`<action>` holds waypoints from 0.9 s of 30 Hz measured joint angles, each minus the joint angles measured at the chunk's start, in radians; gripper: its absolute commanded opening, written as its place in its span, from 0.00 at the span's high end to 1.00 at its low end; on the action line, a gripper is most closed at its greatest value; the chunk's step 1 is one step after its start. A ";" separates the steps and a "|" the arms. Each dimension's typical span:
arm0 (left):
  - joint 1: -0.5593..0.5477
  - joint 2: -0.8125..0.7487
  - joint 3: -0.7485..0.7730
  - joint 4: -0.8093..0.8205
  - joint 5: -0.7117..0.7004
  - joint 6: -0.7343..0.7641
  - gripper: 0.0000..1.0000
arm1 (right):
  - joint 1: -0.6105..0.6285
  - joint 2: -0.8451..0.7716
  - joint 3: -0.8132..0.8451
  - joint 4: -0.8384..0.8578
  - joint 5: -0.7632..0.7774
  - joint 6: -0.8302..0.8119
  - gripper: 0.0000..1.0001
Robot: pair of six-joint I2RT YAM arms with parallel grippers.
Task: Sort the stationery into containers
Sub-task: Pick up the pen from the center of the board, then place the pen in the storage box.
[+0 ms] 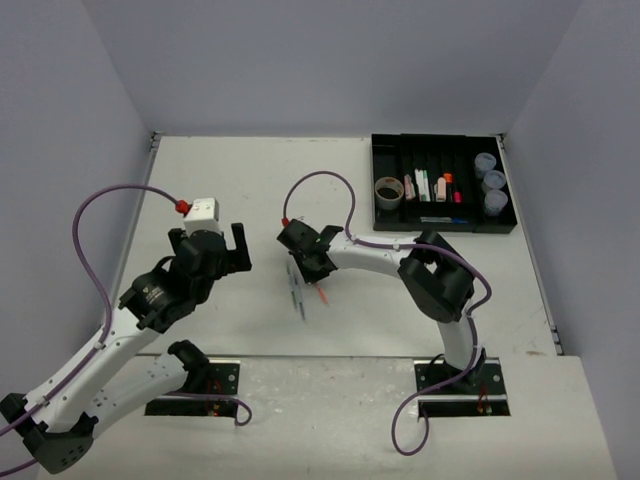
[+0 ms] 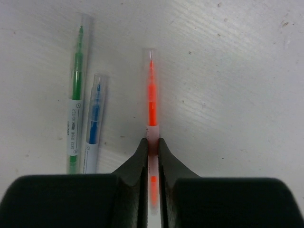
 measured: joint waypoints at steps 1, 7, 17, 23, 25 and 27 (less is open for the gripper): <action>0.000 -0.002 0.000 0.000 0.001 0.001 0.00 | 0.000 0.000 0.000 -0.002 0.008 -0.001 1.00; 0.000 -0.011 -0.001 0.003 0.002 0.008 0.00 | -0.002 -0.003 0.000 -0.009 0.023 -0.007 1.00; 0.000 -0.032 -0.010 0.007 0.008 0.010 0.00 | -0.250 -0.261 -0.062 -0.048 0.034 -0.084 1.00; 0.000 -0.047 -0.016 0.015 0.023 0.017 0.00 | -0.617 -0.345 0.024 -0.002 0.209 -0.255 1.00; 0.000 -0.059 -0.016 0.025 0.030 0.017 0.00 | -0.691 -0.299 0.080 0.015 0.265 -0.322 1.00; 0.000 -0.073 -0.016 0.031 0.039 0.018 0.00 | -0.745 -0.215 0.170 0.026 0.309 -0.388 1.00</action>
